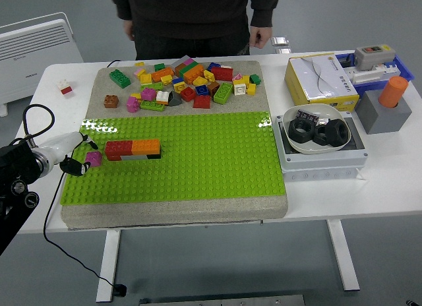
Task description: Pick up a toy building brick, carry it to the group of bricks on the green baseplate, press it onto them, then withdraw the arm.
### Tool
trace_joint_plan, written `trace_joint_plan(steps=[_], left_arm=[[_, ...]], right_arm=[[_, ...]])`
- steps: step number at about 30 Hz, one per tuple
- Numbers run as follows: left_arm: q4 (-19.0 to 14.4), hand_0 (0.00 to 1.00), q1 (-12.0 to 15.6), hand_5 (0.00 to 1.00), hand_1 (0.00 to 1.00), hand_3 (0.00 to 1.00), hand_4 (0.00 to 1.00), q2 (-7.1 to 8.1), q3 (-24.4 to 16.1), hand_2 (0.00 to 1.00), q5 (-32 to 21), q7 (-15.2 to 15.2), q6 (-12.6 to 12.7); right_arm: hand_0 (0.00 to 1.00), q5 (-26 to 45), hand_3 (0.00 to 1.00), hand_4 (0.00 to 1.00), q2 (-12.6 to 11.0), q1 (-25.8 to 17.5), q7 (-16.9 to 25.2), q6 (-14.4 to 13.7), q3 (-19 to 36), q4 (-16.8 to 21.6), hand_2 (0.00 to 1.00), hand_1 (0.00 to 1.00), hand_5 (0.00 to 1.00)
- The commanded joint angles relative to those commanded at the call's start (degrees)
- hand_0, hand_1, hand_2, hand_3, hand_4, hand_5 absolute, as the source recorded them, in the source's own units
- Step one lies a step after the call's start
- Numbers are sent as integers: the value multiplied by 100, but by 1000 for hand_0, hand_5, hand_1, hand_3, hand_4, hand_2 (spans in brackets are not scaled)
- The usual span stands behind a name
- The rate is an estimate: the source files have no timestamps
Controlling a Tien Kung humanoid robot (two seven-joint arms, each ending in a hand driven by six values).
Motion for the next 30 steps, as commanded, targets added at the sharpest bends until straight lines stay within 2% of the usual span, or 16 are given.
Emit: trace_joint_plan(steps=[2,3,20,21,30], left_arm=[[9,998,-3,2,978,796,598,-10,-23,971,1,-21,-74],[10,998,-3,2,991,848,698,-16,-37,997,4,-29,-86],[155,998,-21,2,992,850,685,-88,-70,994,-6,-109,95],[177,998,-22,2,991,822,711,-97,-63,986,-11,-117,114],[404,998,-41,2,993,790,696,-172,-52,987,-3,-173,239]], right_arm=[[672,0,702,706,-2,0,-4,1,0,3,680,633,997],[672,0,702,706,-2,-1,-5,1,0,3,680,634,998],[672,0,701,706,-2,16,-11,-6,0,-1,678,634,997],[672,0,700,702,-1,12,-11,-7,0,-1,677,633,996],[672,0,699,702,4,8,-16,-6,0,3,678,633,997]])
